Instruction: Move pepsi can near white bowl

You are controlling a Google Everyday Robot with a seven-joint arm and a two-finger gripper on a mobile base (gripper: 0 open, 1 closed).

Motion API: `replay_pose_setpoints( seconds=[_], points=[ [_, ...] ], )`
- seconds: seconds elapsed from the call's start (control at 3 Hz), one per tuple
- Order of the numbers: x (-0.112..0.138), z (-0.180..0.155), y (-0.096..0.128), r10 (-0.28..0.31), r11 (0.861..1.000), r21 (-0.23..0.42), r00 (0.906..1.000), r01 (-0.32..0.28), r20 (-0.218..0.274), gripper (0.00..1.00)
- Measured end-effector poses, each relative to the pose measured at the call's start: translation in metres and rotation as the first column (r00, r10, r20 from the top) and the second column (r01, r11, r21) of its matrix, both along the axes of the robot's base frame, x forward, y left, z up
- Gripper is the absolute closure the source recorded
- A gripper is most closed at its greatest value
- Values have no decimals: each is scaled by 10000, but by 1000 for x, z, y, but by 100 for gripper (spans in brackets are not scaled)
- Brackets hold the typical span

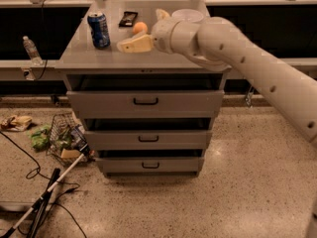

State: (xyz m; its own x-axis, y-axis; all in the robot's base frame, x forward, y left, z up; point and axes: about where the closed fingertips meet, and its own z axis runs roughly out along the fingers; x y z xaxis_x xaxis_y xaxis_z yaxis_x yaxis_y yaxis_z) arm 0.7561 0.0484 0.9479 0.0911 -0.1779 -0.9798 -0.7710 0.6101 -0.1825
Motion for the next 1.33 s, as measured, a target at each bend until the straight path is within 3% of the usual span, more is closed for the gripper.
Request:
replay_pose_setpoints(
  seconds=[0.33,0.67,1.0,1.33],
  points=[
    [18,-18,14,-210,9997,-104,9985,205,-507,0],
    [16,-17,9,-210,9997,-165,9990,204,-396,0],
    [25,-17,23,-681,9977,-23,9968,681,-415,0],
    [37,-15,54,-1183,9928,97,9910,1192,-625,0]
  ],
)
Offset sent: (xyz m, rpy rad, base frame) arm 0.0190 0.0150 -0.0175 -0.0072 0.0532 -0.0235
